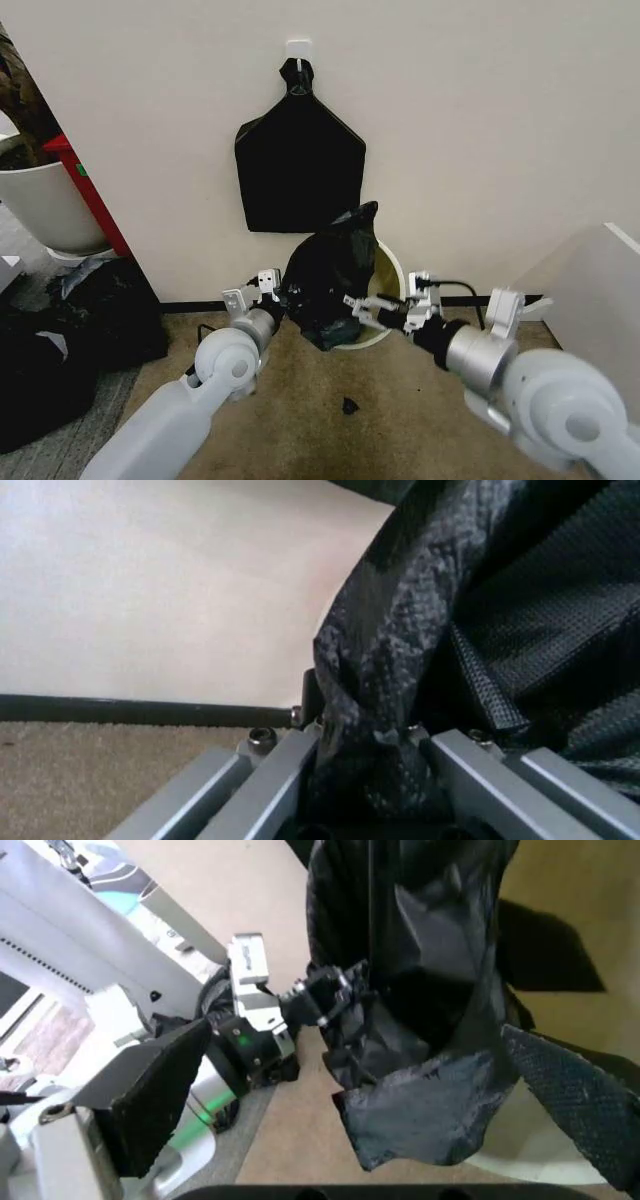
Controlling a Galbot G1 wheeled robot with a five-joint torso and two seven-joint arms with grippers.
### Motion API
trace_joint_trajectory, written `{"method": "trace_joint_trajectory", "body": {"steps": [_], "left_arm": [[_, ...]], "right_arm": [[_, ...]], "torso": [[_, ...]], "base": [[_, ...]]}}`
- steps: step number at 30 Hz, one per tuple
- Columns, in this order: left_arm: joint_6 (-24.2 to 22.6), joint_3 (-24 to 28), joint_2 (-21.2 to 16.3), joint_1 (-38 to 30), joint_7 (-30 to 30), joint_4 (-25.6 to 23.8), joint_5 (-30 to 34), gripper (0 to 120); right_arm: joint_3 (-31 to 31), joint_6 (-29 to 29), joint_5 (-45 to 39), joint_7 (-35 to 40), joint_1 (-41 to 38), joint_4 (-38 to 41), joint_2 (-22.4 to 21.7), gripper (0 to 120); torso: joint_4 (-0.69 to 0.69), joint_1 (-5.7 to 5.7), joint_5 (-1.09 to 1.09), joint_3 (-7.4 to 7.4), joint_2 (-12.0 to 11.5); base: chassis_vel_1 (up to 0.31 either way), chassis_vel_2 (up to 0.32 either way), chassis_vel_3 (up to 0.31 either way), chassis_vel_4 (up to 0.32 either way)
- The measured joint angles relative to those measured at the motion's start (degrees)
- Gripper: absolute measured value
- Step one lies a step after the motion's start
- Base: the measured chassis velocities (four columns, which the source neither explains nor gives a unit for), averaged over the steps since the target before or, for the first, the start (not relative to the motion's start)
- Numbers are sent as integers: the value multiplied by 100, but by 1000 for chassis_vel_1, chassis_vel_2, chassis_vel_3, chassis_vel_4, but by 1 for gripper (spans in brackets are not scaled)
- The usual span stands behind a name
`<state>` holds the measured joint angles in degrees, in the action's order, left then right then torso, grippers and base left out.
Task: Place the garbage bag over the trash bin.
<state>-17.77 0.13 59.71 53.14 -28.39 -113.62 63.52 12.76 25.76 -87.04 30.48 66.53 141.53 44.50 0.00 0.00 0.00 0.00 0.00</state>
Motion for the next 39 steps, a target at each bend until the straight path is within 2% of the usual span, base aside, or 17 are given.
{"method": "trace_joint_trajectory", "body": {"steps": [17,29,34,39], "left_arm": [[-8,38,-41,-62,-33,-165,36,0],[-6,39,-34,-153,-16,-47,-128,0],[-3,63,-2,-185,-13,-43,-123,0],[-3,71,-10,-215,-4,-43,-111,0]], "right_arm": [[-352,32,65,532,-307,-261,352,97],[-229,123,-50,1250,-411,-82,132,97],[-280,89,-78,1270,-446,-201,290,97],[-390,56,67,981,-486,-380,455,97]], "torso": [[0,0,0,0,0],[0,0,-1,0,0],[0,0,1,1,0],[0,0,0,0,0]], "base": [[0,0,0,0],[0,0,0,0],[0,0,0,0],[0,0,0,0]]}}
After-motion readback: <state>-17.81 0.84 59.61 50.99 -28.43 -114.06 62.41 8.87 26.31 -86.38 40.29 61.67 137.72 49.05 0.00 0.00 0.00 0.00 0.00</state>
